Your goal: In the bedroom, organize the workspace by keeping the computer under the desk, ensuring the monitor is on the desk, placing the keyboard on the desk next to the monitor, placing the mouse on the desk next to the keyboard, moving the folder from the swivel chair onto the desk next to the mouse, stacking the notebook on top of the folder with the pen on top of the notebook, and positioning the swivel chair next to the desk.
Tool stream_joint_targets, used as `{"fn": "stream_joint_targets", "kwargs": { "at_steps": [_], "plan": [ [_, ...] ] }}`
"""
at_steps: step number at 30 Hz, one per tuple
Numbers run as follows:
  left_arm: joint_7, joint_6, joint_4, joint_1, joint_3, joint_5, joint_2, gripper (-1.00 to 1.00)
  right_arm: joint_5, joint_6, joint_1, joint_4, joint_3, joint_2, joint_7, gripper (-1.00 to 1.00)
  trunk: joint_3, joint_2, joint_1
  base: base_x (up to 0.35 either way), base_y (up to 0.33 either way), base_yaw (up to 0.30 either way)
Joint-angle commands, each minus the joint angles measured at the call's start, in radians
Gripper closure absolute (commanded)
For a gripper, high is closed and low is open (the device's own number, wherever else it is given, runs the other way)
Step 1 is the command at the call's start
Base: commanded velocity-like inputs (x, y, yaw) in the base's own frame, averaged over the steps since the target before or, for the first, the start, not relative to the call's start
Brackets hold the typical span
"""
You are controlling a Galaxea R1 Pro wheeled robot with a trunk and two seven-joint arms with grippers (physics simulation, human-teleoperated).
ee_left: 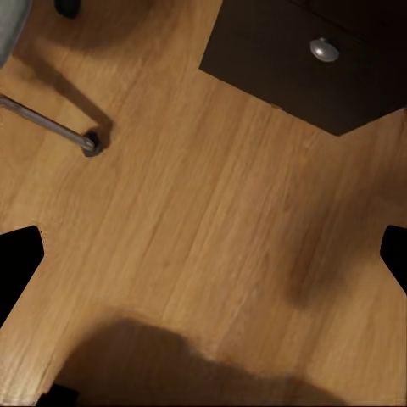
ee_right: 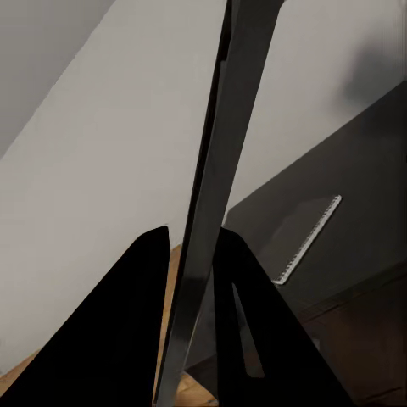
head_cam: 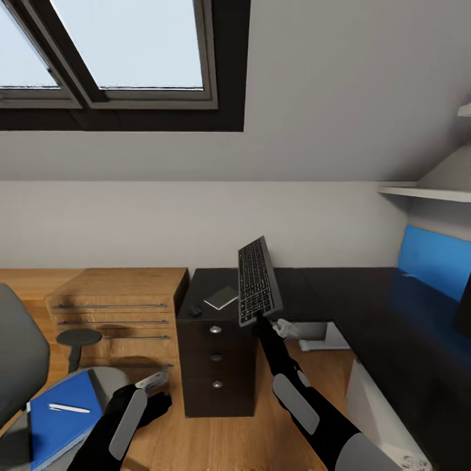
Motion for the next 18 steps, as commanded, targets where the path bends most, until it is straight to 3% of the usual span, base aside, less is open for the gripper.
{"fn": "stream_joint_targets", "kwargs": {
  "at_steps": [1, 11, 18],
  "plan": [
    [0.009, 0.002, -0.001, -0.001, 0.002, 0.011, -0.001, -1.00, -0.006, -0.006, -0.001, -0.001, 0.005, -0.001, 0.000, 1.00, 0.002, 0.006, -0.005, -0.337, -0.086, 0.002],
    [0.009, 0.002, -0.001, -0.001, -0.010, 0.011, -0.003, -1.00, -0.006, -0.006, -0.001, -0.014, 0.003, -0.003, -0.003, 1.00, 0.033, 0.076, -0.043, -0.337, -0.107, 0.000],
    [0.009, -0.049, 0.018, -0.001, -0.018, 0.014, -0.010, -1.00, -0.007, -0.011, 0.004, -0.039, 0.004, -0.033, 0.004, 1.00, 0.055, 0.125, -0.070, -0.337, -0.128, 0.000]
  ]
}}
